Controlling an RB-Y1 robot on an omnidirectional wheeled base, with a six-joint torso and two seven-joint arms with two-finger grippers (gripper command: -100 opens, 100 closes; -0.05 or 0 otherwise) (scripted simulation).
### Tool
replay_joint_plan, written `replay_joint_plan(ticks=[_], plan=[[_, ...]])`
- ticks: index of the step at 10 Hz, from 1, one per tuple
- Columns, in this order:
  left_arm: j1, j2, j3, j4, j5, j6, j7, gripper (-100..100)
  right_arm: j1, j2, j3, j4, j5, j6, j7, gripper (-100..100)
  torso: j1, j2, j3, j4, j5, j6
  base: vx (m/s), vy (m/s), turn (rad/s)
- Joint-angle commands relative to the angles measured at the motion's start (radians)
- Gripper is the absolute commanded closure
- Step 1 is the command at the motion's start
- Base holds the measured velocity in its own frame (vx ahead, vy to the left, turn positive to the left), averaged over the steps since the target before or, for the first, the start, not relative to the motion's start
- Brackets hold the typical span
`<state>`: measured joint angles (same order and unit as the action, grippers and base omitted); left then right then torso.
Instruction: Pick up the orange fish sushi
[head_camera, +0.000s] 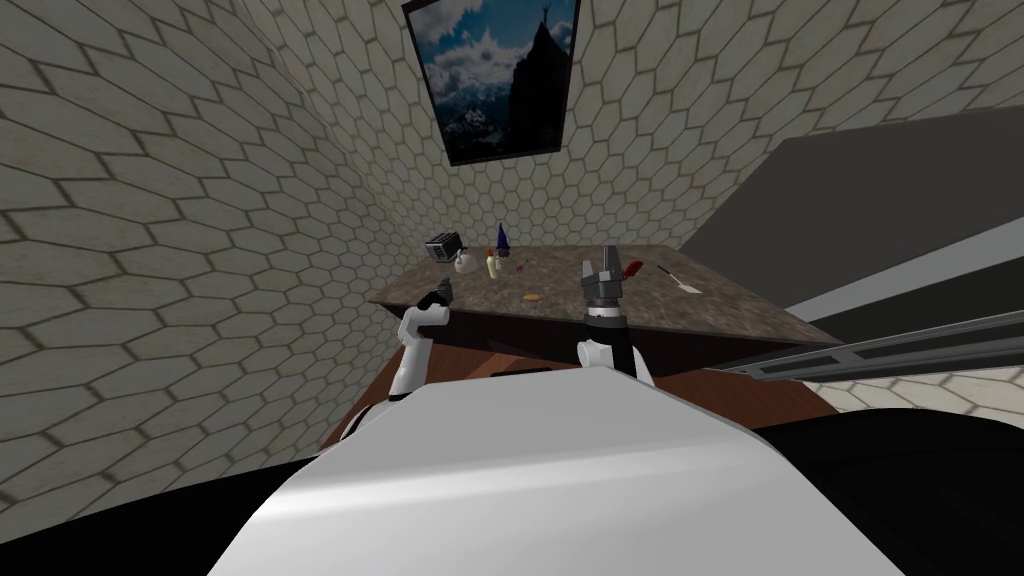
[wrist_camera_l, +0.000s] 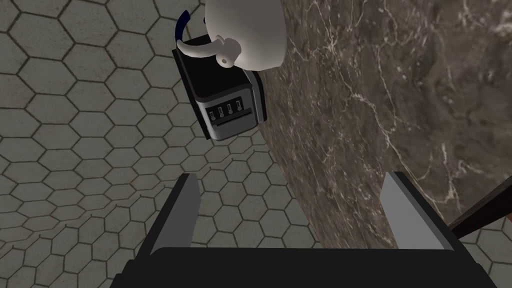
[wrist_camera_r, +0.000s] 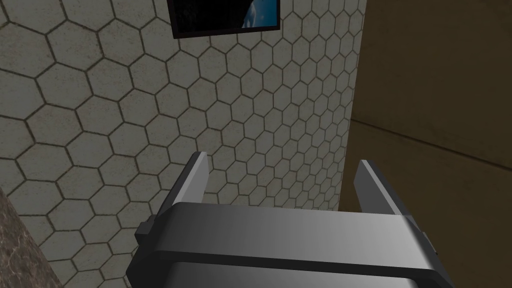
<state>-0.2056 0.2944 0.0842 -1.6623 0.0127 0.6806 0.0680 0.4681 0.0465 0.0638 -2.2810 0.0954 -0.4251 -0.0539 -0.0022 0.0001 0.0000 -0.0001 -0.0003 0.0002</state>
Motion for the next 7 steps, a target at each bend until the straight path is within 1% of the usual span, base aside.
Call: replay_joint_plan(ticks=[1,2,3,4,5,6,7], plan=[[-0.022,-0.001,0.003,0.019,-0.001,0.05,0.001,-100,0.0,0.0,0.0,0.0,0.0,0.0,0.0,0,0.0,0.0,0.0,0.0,0.0,0.0,0.001,-0.031,-0.016],[-0.022,-0.001,0.003,0.019,-0.001,0.07,0.001,-100,0.0,0.0,0.0,0.0,0.0,0.0,0.0,0,0.0,0.0,0.0,0.0,0.0,0.0,0.005,-0.013,0.0],[-0.064,0.004,0.012,0.061,0.004,0.102,0.0,-100,0.0,0.0,0.0,0.0,0.0,0.0,0.0,0,0.001,0.0,0.0,0.0,0.0,0.0,0.008,-0.031,-0.037],[-0.064,0.004,0.012,0.061,0.004,0.131,0.0,-100,0.0,0.0,0.0,0.0,0.0,0.0,0.0,0,0.0,0.0,0.0,0.0,0.0,0.0,0.004,-0.039,-0.022],[-0.064,0.004,0.012,0.061,0.004,0.147,0.0,-100,0.0,0.0,0.0,0.0,0.0,0.0,0.0,0,-0.001,0.0,0.0,0.0,0.0,0.0,0.001,-0.019,0.006],[-0.105,0.009,0.021,0.103,0.011,0.183,-0.002,-100,0.0,0.0,0.0,0.0,0.0,0.0,0.0,0,0.0,0.0,0.0,0.0,0.0,0.0,0.003,-0.044,-0.041],[-0.105,0.009,0.021,0.103,0.011,0.209,-0.002,-100,0.0,0.0,0.0,0.0,0.0,0.0,0.0,0,-0.001,0.0,0.0,0.0,0.0,0.0,0.009,-0.046,-0.027]])
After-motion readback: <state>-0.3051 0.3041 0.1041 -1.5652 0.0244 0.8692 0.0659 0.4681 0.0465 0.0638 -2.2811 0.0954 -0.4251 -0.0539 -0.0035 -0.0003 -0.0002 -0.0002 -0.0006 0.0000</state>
